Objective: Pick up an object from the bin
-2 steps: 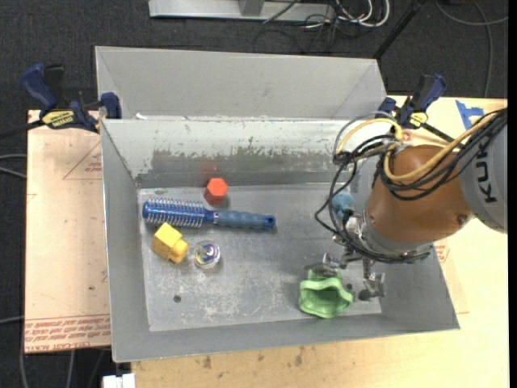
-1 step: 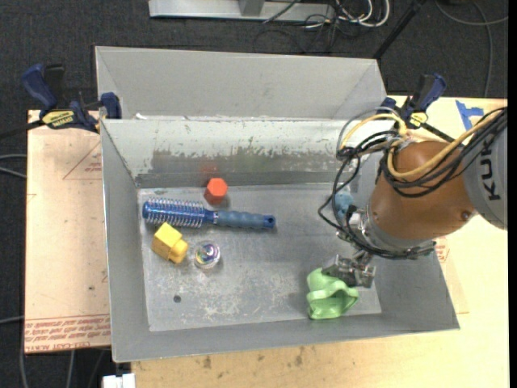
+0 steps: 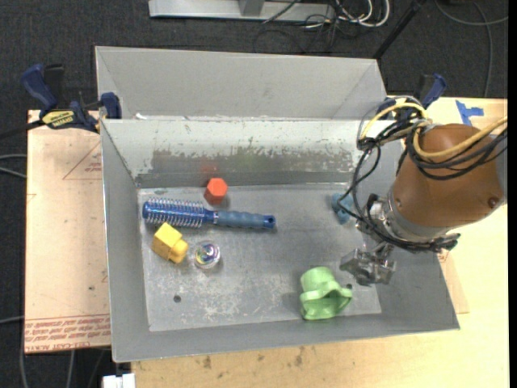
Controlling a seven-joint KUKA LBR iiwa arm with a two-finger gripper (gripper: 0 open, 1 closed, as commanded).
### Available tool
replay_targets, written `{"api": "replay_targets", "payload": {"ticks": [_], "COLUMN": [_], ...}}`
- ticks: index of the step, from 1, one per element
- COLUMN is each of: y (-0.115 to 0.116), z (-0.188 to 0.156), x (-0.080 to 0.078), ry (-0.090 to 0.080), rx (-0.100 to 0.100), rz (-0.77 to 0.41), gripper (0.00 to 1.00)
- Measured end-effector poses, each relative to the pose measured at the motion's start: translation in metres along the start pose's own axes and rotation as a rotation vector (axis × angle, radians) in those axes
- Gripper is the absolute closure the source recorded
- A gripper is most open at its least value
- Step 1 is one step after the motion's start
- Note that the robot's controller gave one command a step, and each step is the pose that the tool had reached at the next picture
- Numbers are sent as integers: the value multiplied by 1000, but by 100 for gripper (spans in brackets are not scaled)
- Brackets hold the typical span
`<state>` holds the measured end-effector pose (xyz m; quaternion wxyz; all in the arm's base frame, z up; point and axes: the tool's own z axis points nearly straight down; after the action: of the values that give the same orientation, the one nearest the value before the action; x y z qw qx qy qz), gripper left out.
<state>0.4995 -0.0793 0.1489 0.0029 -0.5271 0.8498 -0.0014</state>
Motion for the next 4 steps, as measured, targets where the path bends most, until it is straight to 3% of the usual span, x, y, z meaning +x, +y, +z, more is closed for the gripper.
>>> {"api": "replay_targets", "payload": {"ticks": [1, 2, 3, 4], "y": [1, 14, 15, -10], "z": [3, 64, 67, 21], "x": [-1, -56, -52, 5], "ry": [1, -6, 0, 2], "rx": [-5, 2, -6, -1], "rz": [-2, -207, -206, -185], "gripper": [0, 0, 100, 100]}}
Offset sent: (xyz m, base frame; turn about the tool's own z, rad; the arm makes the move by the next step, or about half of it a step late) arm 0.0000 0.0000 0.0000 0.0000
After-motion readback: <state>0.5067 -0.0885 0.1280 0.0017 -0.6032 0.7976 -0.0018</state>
